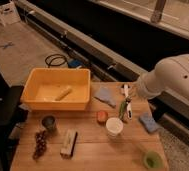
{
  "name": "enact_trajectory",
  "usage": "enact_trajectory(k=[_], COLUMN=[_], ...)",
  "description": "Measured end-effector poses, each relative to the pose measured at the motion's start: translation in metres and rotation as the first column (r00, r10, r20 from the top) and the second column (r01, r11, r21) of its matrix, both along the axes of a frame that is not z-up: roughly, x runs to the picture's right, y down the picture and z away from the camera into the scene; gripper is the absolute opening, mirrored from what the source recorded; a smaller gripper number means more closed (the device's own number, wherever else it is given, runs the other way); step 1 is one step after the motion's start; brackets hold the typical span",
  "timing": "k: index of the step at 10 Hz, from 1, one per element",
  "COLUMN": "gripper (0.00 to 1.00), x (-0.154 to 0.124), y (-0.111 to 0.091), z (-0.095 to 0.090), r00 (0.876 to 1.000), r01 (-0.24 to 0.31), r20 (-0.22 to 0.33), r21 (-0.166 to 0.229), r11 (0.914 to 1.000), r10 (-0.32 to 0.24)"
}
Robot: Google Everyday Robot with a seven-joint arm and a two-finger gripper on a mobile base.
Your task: Place fork in paper cup
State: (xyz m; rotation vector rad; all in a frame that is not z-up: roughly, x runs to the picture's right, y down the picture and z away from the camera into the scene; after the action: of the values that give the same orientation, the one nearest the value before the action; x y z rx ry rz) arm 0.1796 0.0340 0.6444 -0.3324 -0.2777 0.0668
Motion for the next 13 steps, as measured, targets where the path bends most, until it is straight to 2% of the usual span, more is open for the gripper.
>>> enact_trajectory(k=[5, 9, 13], gripper=[0.0, 0.0, 0.0], x=[-0.003, -0.004, -0.005], y=[0.007, -0.019, -0.012], z=[0.003, -0.024, -0.044], r00=[1.0, 1.0, 0.999], r01=[-0.005, 0.02, 0.039], r20=[0.008, -0.014, -0.007], r21=[0.005, 0.064, 0.093], r11=[1.0, 0.9977, 0.9949], r10=[0.005, -0.019, -0.038])
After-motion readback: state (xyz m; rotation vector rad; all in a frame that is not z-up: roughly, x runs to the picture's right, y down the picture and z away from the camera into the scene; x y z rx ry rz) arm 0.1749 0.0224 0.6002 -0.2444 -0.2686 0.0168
